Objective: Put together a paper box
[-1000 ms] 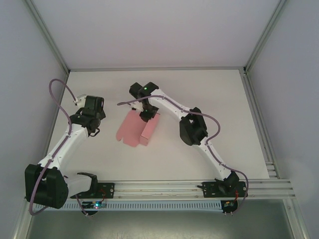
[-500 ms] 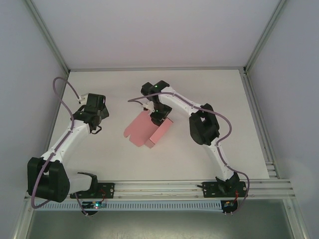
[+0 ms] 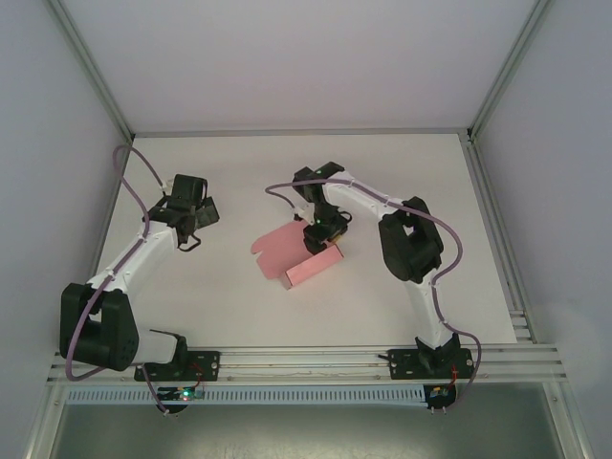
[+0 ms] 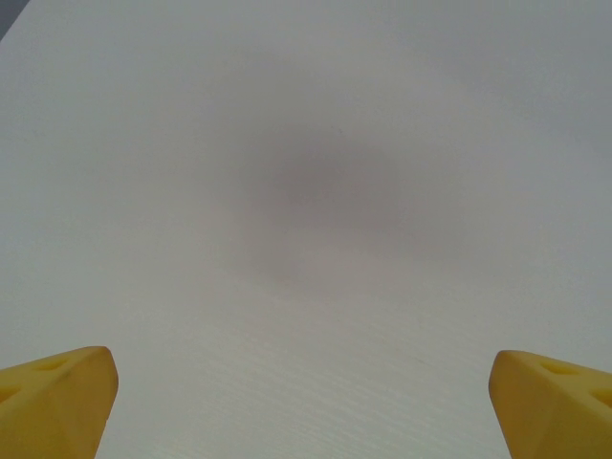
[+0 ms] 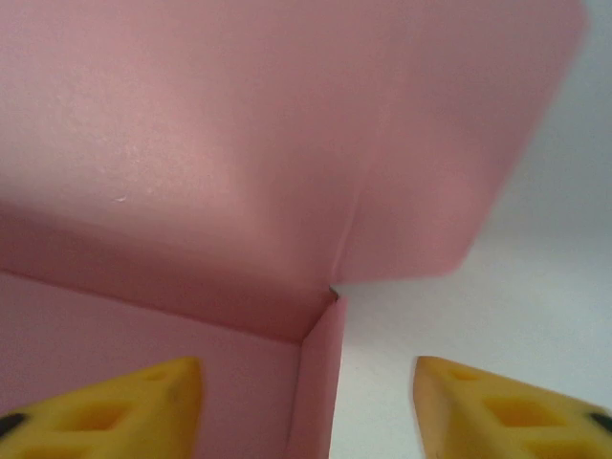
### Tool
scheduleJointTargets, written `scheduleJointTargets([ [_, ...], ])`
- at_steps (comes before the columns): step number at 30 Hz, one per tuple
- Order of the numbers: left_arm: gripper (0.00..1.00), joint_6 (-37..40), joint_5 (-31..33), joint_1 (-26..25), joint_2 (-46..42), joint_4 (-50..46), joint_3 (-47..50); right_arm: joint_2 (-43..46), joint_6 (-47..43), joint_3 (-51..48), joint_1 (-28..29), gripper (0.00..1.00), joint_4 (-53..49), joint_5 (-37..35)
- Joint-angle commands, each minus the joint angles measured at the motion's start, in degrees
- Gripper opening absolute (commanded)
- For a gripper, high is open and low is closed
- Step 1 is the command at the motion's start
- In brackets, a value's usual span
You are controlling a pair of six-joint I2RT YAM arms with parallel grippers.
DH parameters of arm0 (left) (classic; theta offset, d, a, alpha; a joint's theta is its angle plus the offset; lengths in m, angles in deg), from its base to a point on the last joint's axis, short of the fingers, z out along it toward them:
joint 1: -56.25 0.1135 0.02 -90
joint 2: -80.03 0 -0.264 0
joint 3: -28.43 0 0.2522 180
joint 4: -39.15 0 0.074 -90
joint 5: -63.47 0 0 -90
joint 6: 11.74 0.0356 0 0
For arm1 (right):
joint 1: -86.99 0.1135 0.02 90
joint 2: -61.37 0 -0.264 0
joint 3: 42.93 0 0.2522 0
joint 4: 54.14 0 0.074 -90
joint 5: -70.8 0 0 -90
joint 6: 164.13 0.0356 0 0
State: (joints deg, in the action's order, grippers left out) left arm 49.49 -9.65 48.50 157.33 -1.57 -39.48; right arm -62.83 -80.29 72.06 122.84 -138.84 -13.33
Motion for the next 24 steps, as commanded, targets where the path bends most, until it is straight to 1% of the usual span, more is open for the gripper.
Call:
scheduleJointTargets([
  [1, 1.0, 0.97, -0.03, 0.54, 0.57, 1.82, -1.46, 2.61, 4.75, -3.85, 0.3, 0.44, -0.65, 1.06],
  [2, 1.0, 0.96, 0.01, 0.52, 0.57, 1.91, -1.43, 3.77, 5.97, -5.64, 0.57, 0.37, 0.45, 0.35],
  [4, 1.0, 1.1, 0.3, 0.55, 0.57, 1.82, -1.57, 6.31, 7.64, -9.03, 0.71, 0.32, 2.64, 1.65],
  [5, 1.0, 1.13, 0.42, 0.53, 0.57, 1.93, -1.59, 7.75, 8.5, -11.09, 0.71, 0.27, 3.72, 2.1],
  [6, 1.0, 1.09, 0.33, 0.54, 0.57, 1.91, -1.64, 8.94, 9.44, -12.64, 0.86, 0.22, 4.79, 1.69],
  [9, 1.0, 1.04, -0.67, 0.51, 0.82, 2.87, -1.67, 12.38, 12.45, -17.22, 1.15, 0.0, 9.22, 0.22],
  [13, 1.0, 1.25, -2.77, 0.53, 1.62, 3.11, -2.52, 17.61, 17.35, -22.14, 1.56, 0.0, 16.2, -1.57],
  [15, 1.0, 1.27, -3.92, 0.43, 1.8, 3.48, -2.38, 20.84, 19.08, -24.58, 2.39, 0.0, 19.35, -3.78],
  [18, 1.0, 1.37, -4.52, 0.45, 1.85, 4.34, -1.79, 28.62, 21.8, -31.46, 5.13, 0.0, 28.59, -12.47],
  [21, 1.0, 0.9, -4.84, 0.45, 2.24, 5.16, -2.38, 36.27, 25.97, -39.63, 4.43, 0.0, 43.5, -19.18],
  [24, 1.0, 0.3, -6.18, 0.45, 2.24, 6.11, -2.47, 40.01, 30.23, -46.95, 5.04, 0.0, 58.1, -29.89],
])
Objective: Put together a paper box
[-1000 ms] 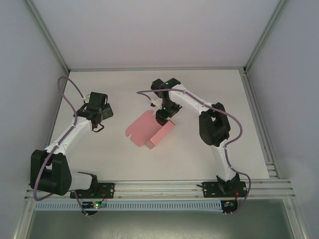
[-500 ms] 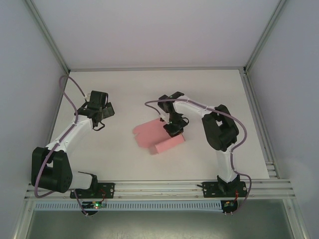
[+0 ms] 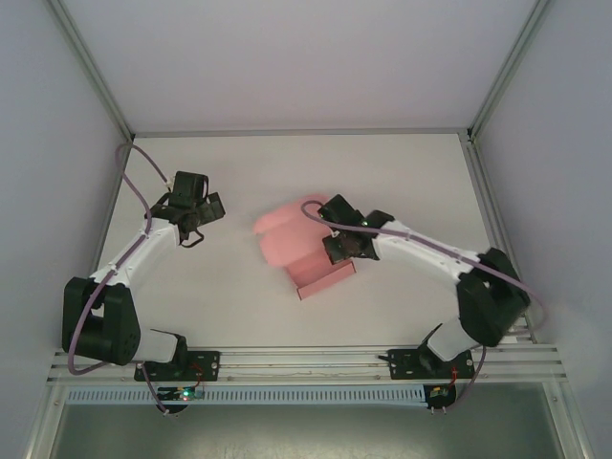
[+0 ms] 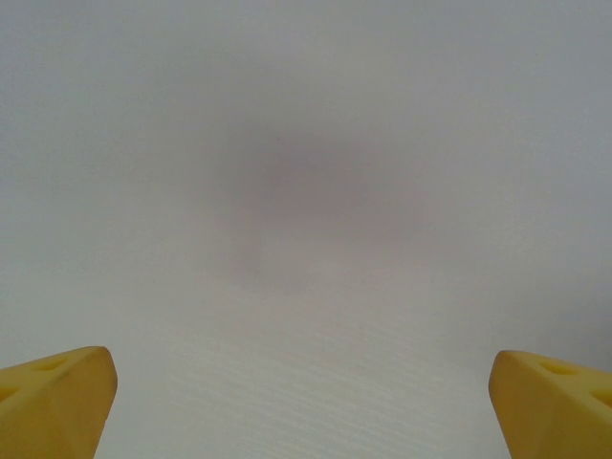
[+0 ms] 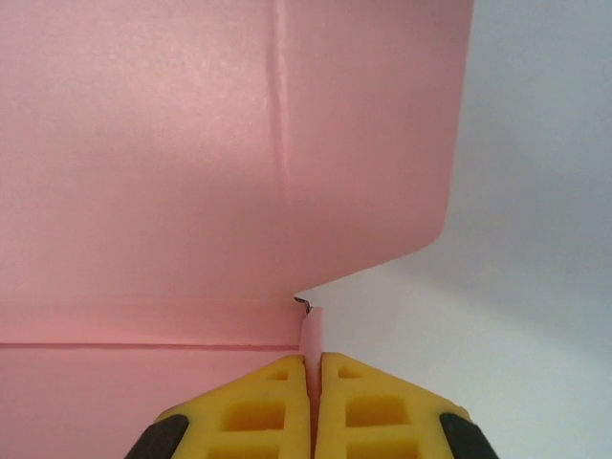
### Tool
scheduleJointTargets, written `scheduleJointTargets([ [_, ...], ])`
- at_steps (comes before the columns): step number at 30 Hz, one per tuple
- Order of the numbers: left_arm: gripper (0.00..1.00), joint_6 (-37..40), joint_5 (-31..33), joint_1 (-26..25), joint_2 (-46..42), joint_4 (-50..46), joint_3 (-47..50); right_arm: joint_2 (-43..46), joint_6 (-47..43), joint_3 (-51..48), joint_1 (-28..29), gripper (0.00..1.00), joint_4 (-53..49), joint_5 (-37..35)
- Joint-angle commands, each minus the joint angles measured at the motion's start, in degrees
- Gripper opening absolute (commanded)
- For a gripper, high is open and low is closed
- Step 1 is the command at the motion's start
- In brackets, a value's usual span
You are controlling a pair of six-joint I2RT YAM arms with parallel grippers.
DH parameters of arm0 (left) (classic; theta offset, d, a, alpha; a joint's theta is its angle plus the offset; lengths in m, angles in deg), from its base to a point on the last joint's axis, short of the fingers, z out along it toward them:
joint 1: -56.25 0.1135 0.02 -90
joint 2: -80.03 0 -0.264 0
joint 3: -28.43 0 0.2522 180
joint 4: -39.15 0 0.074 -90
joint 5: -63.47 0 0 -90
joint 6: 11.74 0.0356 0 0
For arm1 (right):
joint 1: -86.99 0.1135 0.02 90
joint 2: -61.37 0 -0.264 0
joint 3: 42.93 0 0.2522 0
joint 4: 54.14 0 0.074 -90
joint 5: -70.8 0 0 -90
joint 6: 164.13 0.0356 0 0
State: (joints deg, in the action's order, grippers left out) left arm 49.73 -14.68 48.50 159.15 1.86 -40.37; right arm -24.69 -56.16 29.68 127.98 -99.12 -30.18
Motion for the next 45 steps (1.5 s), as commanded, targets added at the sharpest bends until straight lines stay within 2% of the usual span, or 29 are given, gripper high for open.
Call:
scheduleJointTargets([
  [1, 1.0, -0.01, -1.92, 0.51, 0.43, 3.13, -1.51, 2.4, 7.1, -7.44, 0.84, 0.0, 24.64, -17.72],
  [5, 1.0, -0.69, -4.34, 0.43, 0.35, 4.36, -0.78, -0.65, 6.93, -14.14, 3.01, 0.0, 44.91, -28.49],
  [8, 1.0, 0.95, -8.69, 0.44, -0.25, 7.69, 0.91, -6.68, 6.66, -16.22, 4.1, 0.0, 56.82, -29.47],
  [11, 1.0, 5.06, -17.68, 0.3, -0.8, 13.92, 3.49, -11.91, 6.09, -17.26, 5.22, 0.0, 64.78, -32.17],
  [14, 1.0, 9.88, -31.02, 0.19, 0.04, 21.64, 6.01, -14.35, 8.51, -17.89, 5.24, 0.0, 66.52, -30.45],
  [17, 1.0, 13.01, -39.39, -0.3, 2.19, 24.05, 5.67, -15.79, 9.69, -18.31, 5.08, 0.02, 65.91, -28.21],
  [20, 1.0, 18.38, -43.45, -1.08, 5.48, 27.76, 5.16, -17.11, 9.96, -20.37, 5.15, 0.03, 69.51, -27.87],
  [23, 1.0, 19.91, -42.88, -1.16, 10.09, 29.15, 1.74, -17.63, 6.46, -22.35, 4.71, 0.11, 75.93, -24.62],
  [27, 0.97, 28.55, -53.54, -1.86, 16.62, 22.12, -5.81, -18.25, 5.36, -19.97, 4.07, 0.13, 72.09, -23.31],
  [30, 0.91, 36.97, -57.46, -3.4, 19.12, 12.0, -9.46, -19.05, 6.24, -19.32, 2.92, 0.14, 71.59, -21.14],
  [33, 0.84, 36.71, -61.72, -3.99, 19.02, 16.47, -7.36, -19.88, 6.51, -18.73, 2.51, 0.15, 70.92, -20.53],
  [40, 0.56, 37.33, -59.15, -4.1, 19.92, 14.82, -9.37, -19.44, 6.61, -18.78, 2.69, 0.15, 70.5, -20.13],
  [45, 0.47, 38.57, -58.04, -4.27, 20.73, 14.06, -10.48, -19.13, 6.19, -18.78, 2.78, 0.15, 70.3, -19.08],
])
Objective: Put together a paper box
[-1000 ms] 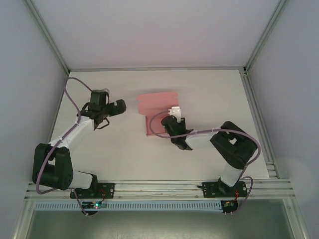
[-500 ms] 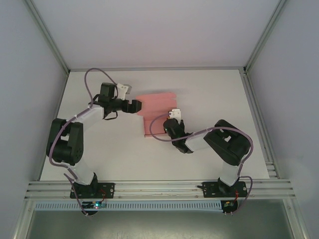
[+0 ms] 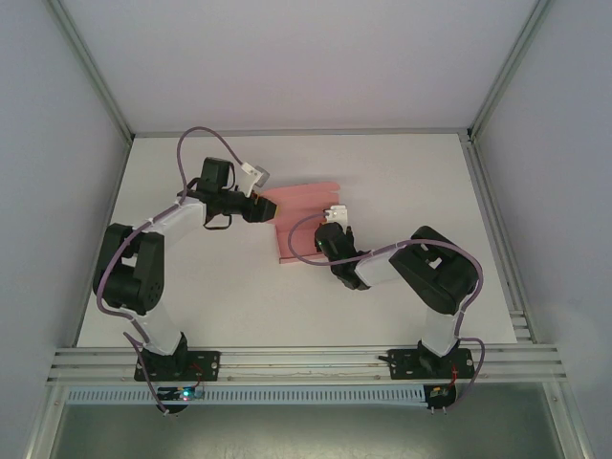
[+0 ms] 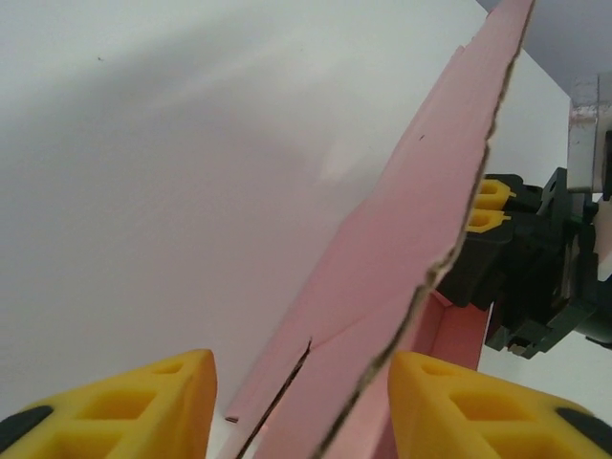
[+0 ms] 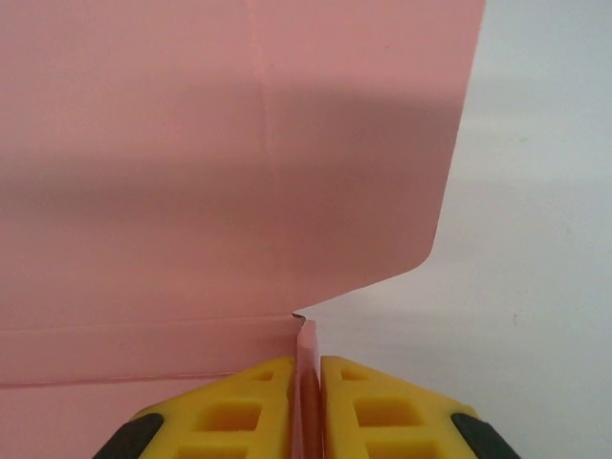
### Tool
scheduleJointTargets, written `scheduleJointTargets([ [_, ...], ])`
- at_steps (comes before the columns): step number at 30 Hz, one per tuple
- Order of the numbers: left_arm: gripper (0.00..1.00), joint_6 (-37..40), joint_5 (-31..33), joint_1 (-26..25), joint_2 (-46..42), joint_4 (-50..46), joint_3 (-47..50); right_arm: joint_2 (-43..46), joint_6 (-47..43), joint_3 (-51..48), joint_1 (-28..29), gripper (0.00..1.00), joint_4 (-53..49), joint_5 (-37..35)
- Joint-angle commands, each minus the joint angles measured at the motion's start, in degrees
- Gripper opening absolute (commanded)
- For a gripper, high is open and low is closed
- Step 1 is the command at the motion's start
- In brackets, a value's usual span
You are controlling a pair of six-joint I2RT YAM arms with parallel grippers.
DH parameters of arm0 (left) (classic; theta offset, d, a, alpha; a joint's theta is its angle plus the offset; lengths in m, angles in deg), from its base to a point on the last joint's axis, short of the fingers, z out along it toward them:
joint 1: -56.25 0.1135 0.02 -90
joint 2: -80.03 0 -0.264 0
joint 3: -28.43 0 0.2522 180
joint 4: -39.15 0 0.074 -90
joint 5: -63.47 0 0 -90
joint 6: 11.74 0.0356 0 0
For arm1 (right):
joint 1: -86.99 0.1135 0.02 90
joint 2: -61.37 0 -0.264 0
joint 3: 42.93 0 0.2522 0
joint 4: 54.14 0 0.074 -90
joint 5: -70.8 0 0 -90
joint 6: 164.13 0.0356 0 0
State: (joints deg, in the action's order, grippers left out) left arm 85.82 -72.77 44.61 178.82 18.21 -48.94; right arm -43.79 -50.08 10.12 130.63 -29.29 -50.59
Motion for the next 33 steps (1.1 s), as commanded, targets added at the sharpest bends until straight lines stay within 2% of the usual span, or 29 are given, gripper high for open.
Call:
scheduleJointTargets([
  [1, 0.43, 3.02, 0.63, -0.43, 1.21, -3.23, -2.4, 0.15, 0.03, 0.76, 0.13, 0.15, 0.37, 1.19],
  [3, 0.33, 4.19, 1.73, -0.49, 1.24, -4.6, -2.85, 0.67, 0.23, 0.7, -0.08, 0.17, -0.26, 0.75],
  [6, 0.11, 7.55, 2.12, -0.53, 0.94, -7.59, -3.99, 2.62, 0.4, 0.55, -0.86, 0.27, -3.01, -0.24],
  [8, 0.06, 10.65, 2.52, -0.76, 0.96, -10.62, -5.52, 5.4, 0.15, 0.01, -2.32, 0.31, -4.95, 1.09],
  [11, 0.05, 15.24, 3.05, -1.1, 1.5, -14.47, -7.97, 11.32, -3.88, -1.05, -4.98, 0.43, -7.61, 5.2],
  [14, 0.05, 19.42, 0.6, -1.44, 2.11, -16.64, -9.89, 17.04, -8.65, -0.1, -10.28, 0.59, -14.48, 14.34],
  [17, 0.06, 24.35, -2.46, -1.77, 2.21, -18.95, -11.2, 20.3, -11.7, 0.77, -18.97, 0.72, -19.5, 33.12],
  [19, 0.07, 27.94, -4.22, -2.05, 2.05, -20.88, -11.99, 20.55, -17.54, 2.44, -24.95, 0.75, -21.84, 51.3],
  [21, 0.07, 31.62, -6.13, -2.16, 2.1, -23.41, -13.16, 19.69, -26.94, 6.13, -27.84, 0.78, -27.7, 66.07],
  [23, 0.07, 34.24, -6.97, -2.41, 2.37, -25.76, -14.35, 18.04, -36.03, 11.33, -27.83, 0.83, -36.42, 69.55],
  [24, 0.08, 35.07, -6.99, -2.6, 2.63, -26.97, -15.0, 16.94, -41.38, 14.36, -27.49, 0.83, -41.36, 70.35],
  [27, 0.08, 36.8, -6.37, -3.03, 3.26, -29.58, -16.49, 14.17, -49.09, 20.56, -27.38, 0.83, -48.79, 69.38],
  [33, 0.08, 36.48, -5.62, -3.13, 3.44, -28.86, -16.23, 10.76, -56.07, 26.8, -27.64, 0.77, -58.76, 70.81],
])
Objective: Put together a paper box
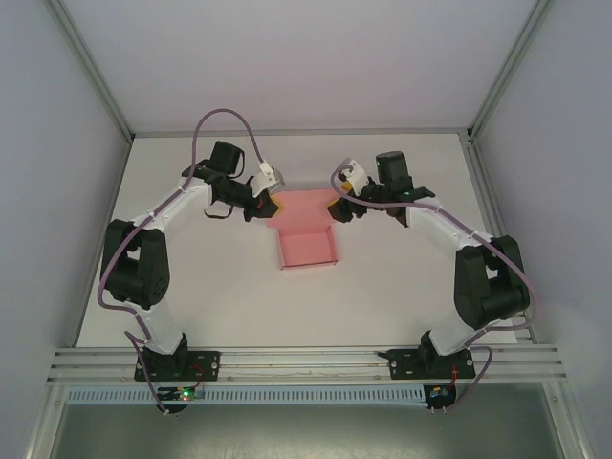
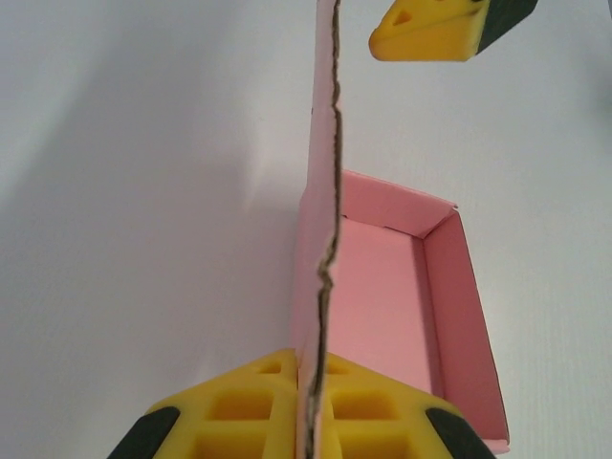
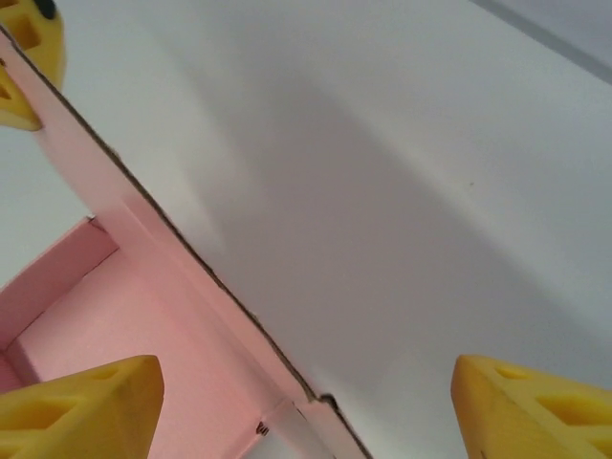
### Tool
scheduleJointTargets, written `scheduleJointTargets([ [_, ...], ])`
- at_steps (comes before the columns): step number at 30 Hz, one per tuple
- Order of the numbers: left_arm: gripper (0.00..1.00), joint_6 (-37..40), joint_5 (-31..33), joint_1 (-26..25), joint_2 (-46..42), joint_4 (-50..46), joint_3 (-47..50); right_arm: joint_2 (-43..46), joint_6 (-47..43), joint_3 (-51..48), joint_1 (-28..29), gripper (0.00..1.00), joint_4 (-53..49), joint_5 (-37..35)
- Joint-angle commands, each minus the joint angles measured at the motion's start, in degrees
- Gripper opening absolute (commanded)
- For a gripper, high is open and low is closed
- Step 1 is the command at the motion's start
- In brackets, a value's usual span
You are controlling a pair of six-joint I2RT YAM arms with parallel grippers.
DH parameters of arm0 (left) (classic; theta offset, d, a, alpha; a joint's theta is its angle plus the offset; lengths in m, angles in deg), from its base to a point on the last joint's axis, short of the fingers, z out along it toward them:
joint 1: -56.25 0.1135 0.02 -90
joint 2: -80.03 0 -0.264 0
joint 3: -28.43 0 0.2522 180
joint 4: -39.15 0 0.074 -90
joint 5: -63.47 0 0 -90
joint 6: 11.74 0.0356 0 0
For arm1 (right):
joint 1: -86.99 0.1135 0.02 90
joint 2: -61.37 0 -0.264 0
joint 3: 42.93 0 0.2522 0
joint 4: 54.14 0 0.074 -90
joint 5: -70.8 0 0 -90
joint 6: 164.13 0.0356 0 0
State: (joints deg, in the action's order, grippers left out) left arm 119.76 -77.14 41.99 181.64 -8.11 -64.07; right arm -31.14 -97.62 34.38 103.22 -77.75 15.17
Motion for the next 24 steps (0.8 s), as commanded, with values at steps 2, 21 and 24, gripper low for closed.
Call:
scheduleJointTargets([
  [2, 0.08, 2.89, -1.39, -0.5, 0.7, -2.64, -1.32, -2.55, -10.45, 3.46, -0.15, 0.72, -13.47, 5.38],
  [21, 0.11, -4.83, 10.16, -0.9, 1.66, 2.16, -1.43, -1.73, -11.67, 4.0, 0.02, 0.02, -19.3, -3.24],
  [24, 0.12, -6.79, 13.81, -1.83, 2.2, 2.81, -1.94, -0.28, -9.69, 2.93, 1.19, 0.0, -17.27, -5.6],
])
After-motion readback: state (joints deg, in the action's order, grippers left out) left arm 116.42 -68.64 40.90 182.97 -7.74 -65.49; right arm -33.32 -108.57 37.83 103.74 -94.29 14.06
